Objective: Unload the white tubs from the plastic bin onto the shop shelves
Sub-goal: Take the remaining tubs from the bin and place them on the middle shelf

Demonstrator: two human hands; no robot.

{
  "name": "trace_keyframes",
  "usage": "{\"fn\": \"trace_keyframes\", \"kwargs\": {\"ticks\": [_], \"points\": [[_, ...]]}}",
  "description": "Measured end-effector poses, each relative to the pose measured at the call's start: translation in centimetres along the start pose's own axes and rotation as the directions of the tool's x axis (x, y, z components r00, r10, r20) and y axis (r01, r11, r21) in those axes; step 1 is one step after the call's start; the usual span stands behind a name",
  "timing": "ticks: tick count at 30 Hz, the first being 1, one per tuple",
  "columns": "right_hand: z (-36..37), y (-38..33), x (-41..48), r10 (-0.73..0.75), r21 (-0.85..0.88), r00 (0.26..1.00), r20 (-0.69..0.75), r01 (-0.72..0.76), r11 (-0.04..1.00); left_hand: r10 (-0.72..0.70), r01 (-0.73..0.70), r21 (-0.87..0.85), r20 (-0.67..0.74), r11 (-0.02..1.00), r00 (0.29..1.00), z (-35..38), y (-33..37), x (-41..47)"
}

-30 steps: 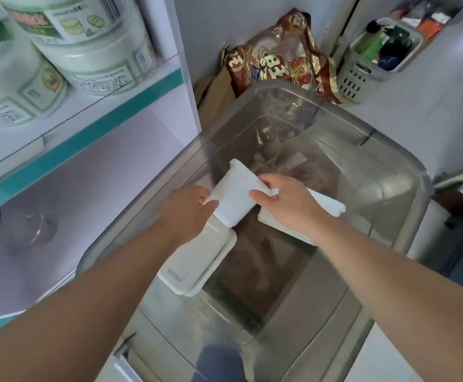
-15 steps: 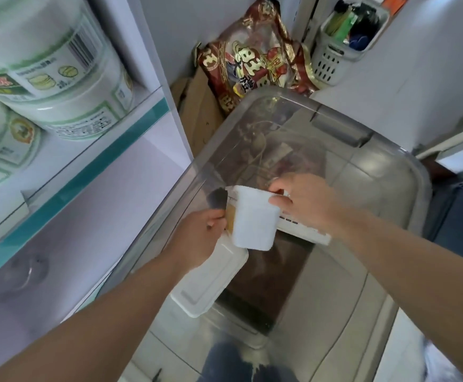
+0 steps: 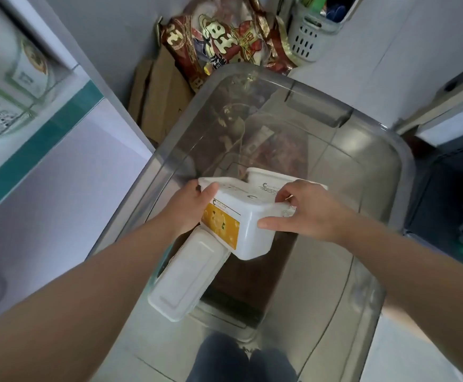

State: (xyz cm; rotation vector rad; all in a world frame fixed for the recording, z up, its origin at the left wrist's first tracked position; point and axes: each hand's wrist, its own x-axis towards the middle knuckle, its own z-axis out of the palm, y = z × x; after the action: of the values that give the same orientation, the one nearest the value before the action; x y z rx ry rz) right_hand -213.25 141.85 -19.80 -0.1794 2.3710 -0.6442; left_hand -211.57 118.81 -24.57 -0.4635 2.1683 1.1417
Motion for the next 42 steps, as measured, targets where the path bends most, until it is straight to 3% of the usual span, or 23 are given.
{"fn": "trace_keyframes", "kwargs": {"ticks": [7, 12, 17, 21, 25, 29, 33, 42], "points": [[0.8, -1.2, -0.1, 0.133, 0.062, 0.991, -0.015, -0.131, 0.989, -0.062, 0.065, -0.037, 0.085, 0.997, 0.994, -0.1, -0.9, 1.1], [1.0, -1.8, -0.3, 0.201, 0.197, 0.979, 0.011, -0.200, 0.960, -0.061, 0.067, -0.096, 0.060, 0.993, 0.996, 0.0, -0.7, 1.2], [-0.1, -1.7, -1.7, 0.167, 0.279, 0.984, -0.067, -0.142, 0.950, -0.012, 0.011, -0.277, -0.003, 0.961, 1.000, 0.4, -0.5, -1.0], [-2.3, -2.1, -3.4, 0.065, 0.297, 0.976, -0.208, -0.001, 0.955, 0.016, -0.038, -0.460, -0.052, 0.887, 0.999, 1.3, 0.2, -4.8], [-3.4, -3.2, -6.0, -0.064, 0.336, 0.971, -0.230, 0.141, 0.931, 0.015, -0.117, -0.534, -0.191, 0.838, 0.981, 1.3, 1.6, -10.3], [-3.6, -4.4, -9.0, -0.272, 0.304, 0.942, -0.197, 0.323, 0.896, -0.023, -0.261, -0.538, -0.464, 0.802, 0.886, 1.0, 1.8, -15.9], [-3.5, -6.7, -11.9, -0.476, 0.187, 0.865, -0.161, 0.500, 0.845, -0.047, -0.394, -0.502, -0.661, 0.770, 0.749, 1.2, 1.0, -21.5], [0.8, -15.0, -17.2, -0.774, 0.111, 0.633, -0.032, 0.771, 0.626, -0.173, -0.598, -0.468, -0.858, 0.650, 0.484, 1.9, -5.5, -33.1]]}}
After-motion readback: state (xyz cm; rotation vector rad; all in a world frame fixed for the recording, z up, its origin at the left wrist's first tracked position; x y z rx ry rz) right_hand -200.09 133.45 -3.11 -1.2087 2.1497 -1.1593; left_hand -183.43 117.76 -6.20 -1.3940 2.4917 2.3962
